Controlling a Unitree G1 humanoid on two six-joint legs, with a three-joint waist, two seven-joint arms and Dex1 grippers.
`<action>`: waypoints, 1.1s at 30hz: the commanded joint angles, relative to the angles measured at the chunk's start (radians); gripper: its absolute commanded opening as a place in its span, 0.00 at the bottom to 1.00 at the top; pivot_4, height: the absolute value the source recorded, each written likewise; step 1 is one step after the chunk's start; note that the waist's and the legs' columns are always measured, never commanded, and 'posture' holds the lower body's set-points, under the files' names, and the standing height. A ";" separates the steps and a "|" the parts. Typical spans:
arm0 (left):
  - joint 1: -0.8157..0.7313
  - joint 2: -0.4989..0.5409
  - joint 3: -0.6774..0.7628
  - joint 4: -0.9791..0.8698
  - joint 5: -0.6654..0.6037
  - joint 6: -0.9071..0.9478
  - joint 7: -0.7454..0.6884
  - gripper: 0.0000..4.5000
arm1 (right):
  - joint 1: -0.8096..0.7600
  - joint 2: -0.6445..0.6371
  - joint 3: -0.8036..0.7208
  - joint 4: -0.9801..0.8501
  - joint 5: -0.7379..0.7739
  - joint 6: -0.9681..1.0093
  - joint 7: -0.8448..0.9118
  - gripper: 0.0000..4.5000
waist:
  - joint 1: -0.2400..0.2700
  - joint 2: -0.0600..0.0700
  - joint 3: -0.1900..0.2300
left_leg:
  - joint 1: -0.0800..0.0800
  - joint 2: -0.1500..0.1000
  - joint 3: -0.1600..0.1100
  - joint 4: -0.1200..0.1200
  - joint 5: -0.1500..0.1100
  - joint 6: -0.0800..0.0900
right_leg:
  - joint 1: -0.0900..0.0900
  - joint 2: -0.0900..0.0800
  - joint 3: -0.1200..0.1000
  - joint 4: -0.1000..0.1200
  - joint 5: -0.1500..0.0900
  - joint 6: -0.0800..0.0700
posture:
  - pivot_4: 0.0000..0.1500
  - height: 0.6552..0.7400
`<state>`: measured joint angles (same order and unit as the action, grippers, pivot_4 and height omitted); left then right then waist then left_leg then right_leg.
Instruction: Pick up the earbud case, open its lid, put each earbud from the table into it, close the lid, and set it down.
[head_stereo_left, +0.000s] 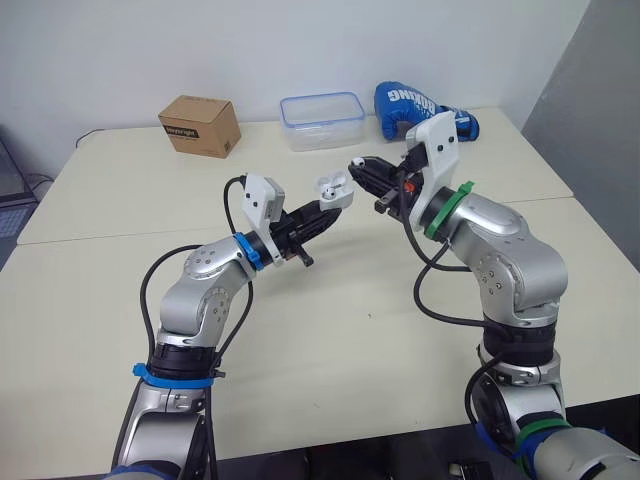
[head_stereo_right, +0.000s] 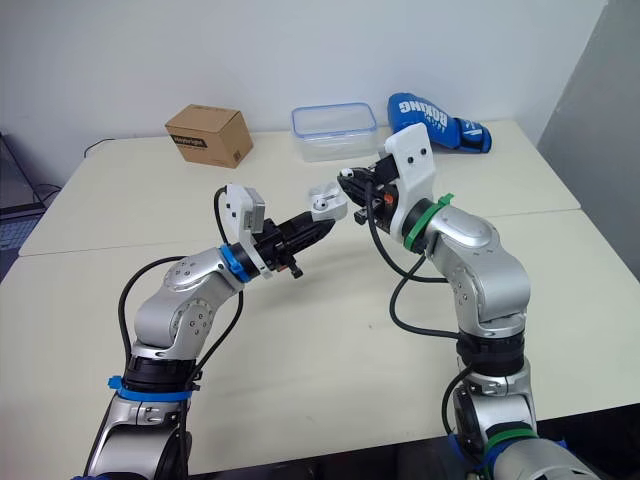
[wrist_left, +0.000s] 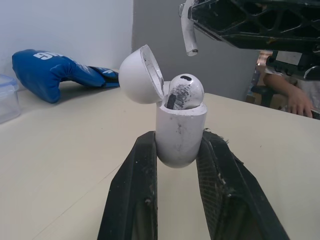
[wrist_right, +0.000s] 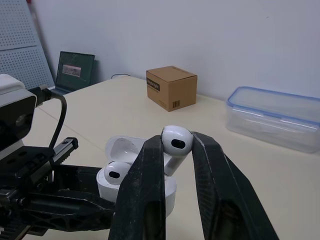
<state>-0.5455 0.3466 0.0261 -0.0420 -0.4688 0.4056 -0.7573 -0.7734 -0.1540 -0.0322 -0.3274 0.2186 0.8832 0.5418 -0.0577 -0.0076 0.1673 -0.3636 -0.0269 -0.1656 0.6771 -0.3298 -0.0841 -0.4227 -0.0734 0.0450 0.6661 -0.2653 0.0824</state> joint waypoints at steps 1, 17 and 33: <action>-0.020 0.000 0.004 -0.024 -0.006 -0.024 -0.010 0.16 | -0.006 -0.010 0.021 -0.006 0.022 -0.042 -0.013 0.10 | 0.000 0.000 0.000 | 0.000 0.000 0.000 0.000 0.000 0.000 | 0.000 0.000 0.000 0.000 0.000 0.000 | 1.00 1.00; -0.022 -0.001 0.003 -0.028 -0.008 -0.023 -0.012 0.16 | 0.013 -0.048 0.088 0.015 0.042 -0.077 -0.044 0.10 | 0.000 0.000 0.000 | 0.000 0.000 0.000 0.000 0.000 0.000 | 0.000 0.000 0.000 0.000 0.000 0.000 | 1.00 1.00; -0.021 -0.005 0.003 -0.031 -0.009 -0.022 -0.014 0.16 | 0.005 -0.073 0.120 0.033 0.031 -0.108 -0.070 0.10 | 0.000 0.000 0.000 | 0.000 0.000 0.000 0.000 0.000 0.000 | 0.000 0.000 0.000 0.000 0.000 0.000 | 1.00 1.00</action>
<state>-0.5481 0.3455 0.0253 -0.0420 -0.4689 0.4057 -0.7672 -0.7571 -0.2204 0.0833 -0.2768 0.2542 0.8054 0.4777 -0.0575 -0.0076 0.1674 -0.3637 -0.0269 -0.1657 0.6769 -0.3298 -0.0841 -0.4226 -0.0733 0.0448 0.6657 -0.2653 0.0824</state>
